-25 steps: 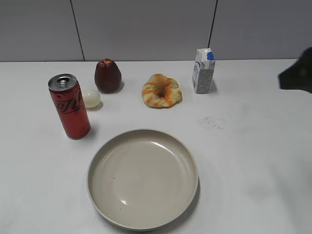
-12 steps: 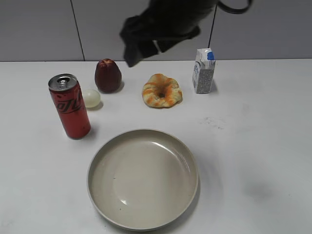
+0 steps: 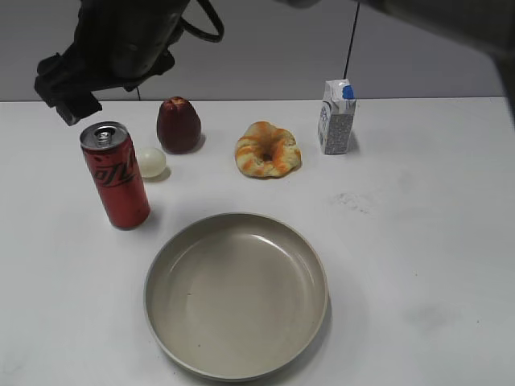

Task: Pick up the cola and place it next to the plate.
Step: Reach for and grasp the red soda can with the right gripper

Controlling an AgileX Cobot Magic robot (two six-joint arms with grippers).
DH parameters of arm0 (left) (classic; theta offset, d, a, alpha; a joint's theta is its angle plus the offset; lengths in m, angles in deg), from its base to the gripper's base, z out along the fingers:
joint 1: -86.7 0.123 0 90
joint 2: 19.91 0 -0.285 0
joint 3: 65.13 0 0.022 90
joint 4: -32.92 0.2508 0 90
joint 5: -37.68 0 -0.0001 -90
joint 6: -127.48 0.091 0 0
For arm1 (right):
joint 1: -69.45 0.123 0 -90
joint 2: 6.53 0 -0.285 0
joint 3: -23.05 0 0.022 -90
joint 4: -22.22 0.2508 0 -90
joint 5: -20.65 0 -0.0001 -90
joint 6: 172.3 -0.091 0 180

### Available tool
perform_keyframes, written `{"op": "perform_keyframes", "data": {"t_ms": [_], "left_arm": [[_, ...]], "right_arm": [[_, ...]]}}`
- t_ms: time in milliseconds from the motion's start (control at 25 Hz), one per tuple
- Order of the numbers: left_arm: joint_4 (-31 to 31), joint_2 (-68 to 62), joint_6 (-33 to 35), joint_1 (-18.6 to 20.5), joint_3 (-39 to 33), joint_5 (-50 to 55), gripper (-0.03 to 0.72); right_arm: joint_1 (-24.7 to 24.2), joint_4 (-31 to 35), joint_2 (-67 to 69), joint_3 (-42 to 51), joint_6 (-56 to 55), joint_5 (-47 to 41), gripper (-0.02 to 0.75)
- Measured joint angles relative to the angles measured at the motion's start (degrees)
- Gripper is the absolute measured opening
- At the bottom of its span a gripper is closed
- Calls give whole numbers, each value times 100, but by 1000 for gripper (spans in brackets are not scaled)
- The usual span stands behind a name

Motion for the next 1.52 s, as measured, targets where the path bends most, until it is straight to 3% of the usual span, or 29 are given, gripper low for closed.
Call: {"op": "perform_keyframes", "data": {"t_ms": [440,800,920,1040,1520], "left_arm": [[0,0,0,0,0,0,237],[0,0,0,0,0,0,237],[0,0,0,0,0,0,237],[0,0,0,0,0,0,237],[0,0,0,0,0,0,237]], "right_arm": [[-1,55,580,-102,6,709,657],[-1,23,920,-108,23,783,651],[-1,64,995,-108,23,783,613],[-1,67,1016,-108,23,783,512],[-46,-62,433,-108,52,318,508]]}}
